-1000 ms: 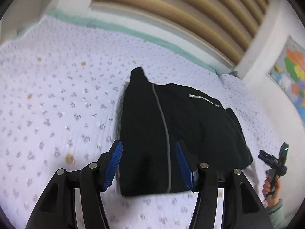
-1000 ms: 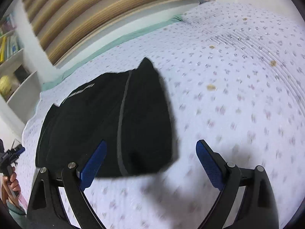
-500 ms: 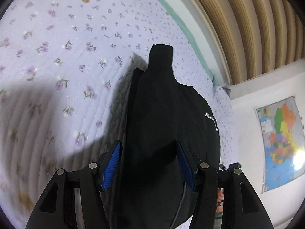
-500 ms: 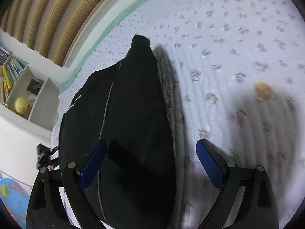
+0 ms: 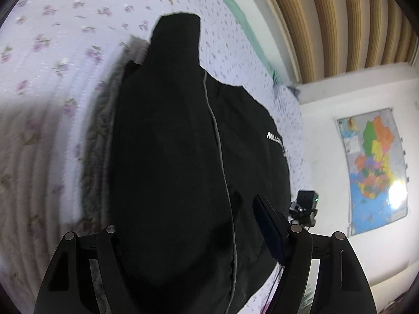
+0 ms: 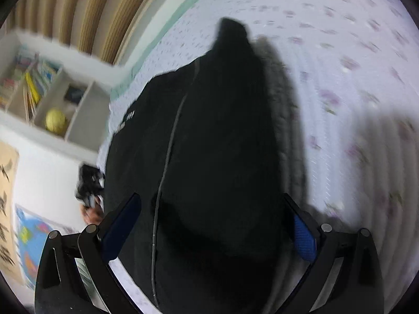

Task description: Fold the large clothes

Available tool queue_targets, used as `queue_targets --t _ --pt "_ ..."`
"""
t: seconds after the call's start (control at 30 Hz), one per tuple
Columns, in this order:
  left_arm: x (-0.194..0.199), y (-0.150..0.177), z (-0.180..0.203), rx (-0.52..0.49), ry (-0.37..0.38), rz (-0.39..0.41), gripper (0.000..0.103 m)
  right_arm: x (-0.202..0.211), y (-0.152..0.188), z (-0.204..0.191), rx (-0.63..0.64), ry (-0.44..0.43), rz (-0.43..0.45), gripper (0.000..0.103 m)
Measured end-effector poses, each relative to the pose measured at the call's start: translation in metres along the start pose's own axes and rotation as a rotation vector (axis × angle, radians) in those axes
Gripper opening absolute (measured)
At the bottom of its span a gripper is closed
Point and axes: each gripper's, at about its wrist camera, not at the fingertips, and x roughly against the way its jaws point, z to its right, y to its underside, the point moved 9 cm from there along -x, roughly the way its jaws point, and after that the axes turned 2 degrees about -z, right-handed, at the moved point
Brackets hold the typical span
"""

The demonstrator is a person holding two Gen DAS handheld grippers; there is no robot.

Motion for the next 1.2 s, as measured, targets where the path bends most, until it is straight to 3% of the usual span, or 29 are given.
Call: queue_targets --t 0.1,0.2,0.4,0.43,0.47,0.53,0.57,0.6,0.7,0.8,0.93,1.2 --pt "-0.016 -0.003 0.007 -0.019 -0.006 -0.035 0.078 -0.019 -0.007 -0.009 0.058 0.026 -0.038 0.101" --pt "-0.026 -0.003 0.016 -0.067 -0.043 -0.044 0.079 -0.035 -0.012 -0.013 0.092 0.04 -0.069 0.091" --pt "-0.034 -0.01 0.016 -0.044 -0.043 -0.009 0.078 -0.05 -0.021 -0.019 0.095 0.021 -0.087 0.091" --pt "-0.034 -0.01 0.016 -0.05 -0.06 0.002 0.075 -0.05 -0.022 -0.019 0.092 0.021 -0.082 0.091" --pt "-0.032 -0.009 0.017 -0.066 -0.099 0.018 0.062 -0.05 -0.022 -0.021 0.1 0.036 -0.073 0.089" --pt "-0.027 -0.006 0.023 -0.113 -0.151 0.042 0.045 -0.045 -0.019 -0.029 0.137 0.063 -0.054 0.08" --pt "-0.022 -0.003 0.033 -0.141 -0.157 0.065 0.034 -0.041 -0.019 -0.035 0.155 0.074 -0.035 0.07" --pt "-0.014 0.0 0.045 -0.161 -0.148 0.09 0.029 -0.034 -0.018 -0.041 0.171 0.084 -0.008 0.06" --pt "0.008 0.012 0.086 -0.207 -0.064 0.142 0.024 -0.01 -0.014 -0.068 0.218 0.088 0.058 0.047" --pt "0.034 0.037 0.144 -0.266 0.013 0.185 0.024 0.011 0.003 -0.107 0.291 0.063 0.075 0.043" --pt "0.065 0.074 0.196 -0.324 0.028 0.218 0.024 0.041 0.032 -0.163 0.374 0.024 0.112 0.043" --pt "0.117 0.158 0.238 -0.336 0.096 0.242 0.024 0.075 0.062 -0.199 0.447 0.086 0.155 0.043"
